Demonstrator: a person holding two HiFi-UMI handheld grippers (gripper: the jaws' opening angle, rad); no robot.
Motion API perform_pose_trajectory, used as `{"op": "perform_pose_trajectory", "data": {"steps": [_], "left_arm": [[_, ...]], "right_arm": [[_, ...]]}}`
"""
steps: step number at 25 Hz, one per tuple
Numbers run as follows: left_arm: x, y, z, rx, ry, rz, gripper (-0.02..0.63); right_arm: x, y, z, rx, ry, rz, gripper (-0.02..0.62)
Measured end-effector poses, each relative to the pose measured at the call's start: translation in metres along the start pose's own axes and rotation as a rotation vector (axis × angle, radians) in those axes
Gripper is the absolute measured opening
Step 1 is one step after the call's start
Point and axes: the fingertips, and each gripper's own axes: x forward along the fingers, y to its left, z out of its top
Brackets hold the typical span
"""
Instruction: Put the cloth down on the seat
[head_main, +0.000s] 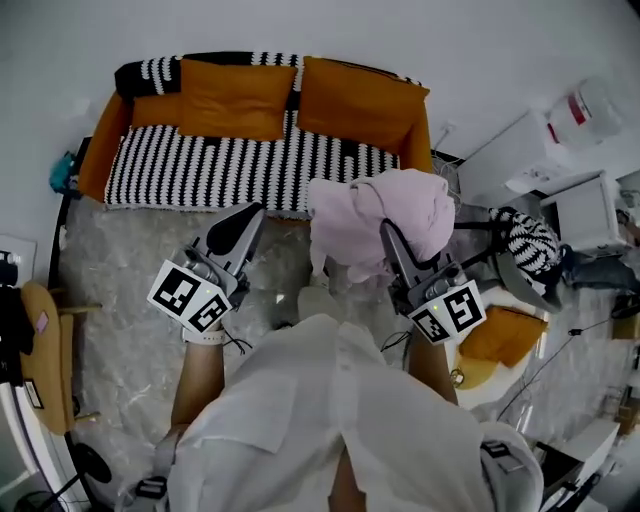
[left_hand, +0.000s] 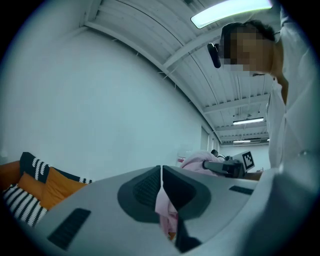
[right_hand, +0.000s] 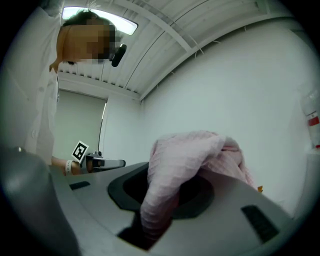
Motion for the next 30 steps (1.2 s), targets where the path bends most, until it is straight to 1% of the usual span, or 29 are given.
{"op": "perform_pose_trajectory", "data": {"steps": [6,11,17,22,26,30], "left_arm": [[0.062,0.049,0.016,0.031,-0.016,0.044,0.025],[0.107,0.072,0.021,0.048,-0.025,0.074,0.025],[0.133,0.104,0.024,0.035,-0.027,0.105,0.025],[0.149,0.147,0.029,0.038,-0.021,0.112,0.025],[0.169,0.19,0.031,0.018,-0.019,0.093,0.025],[0.194,0.234,0.035,-0.005,-0.011,0.055,0.025]], "right_arm": [[0.067,-0.052,-0.01,0.021,0.014,0.097,0.112],[0.113,-0.086,-0.012,0.014,0.023,0.204,0.112],[0.164,-0.111,-0.01,0.006,0.023,0.263,0.112],[0.212,-0.125,-0.02,0.018,0.041,0.276,0.112],[0.257,-0.138,-0.029,0.034,0.065,0.26,0.113],[0.306,-0.152,-0.038,0.044,0.097,0.241,0.114]]}}
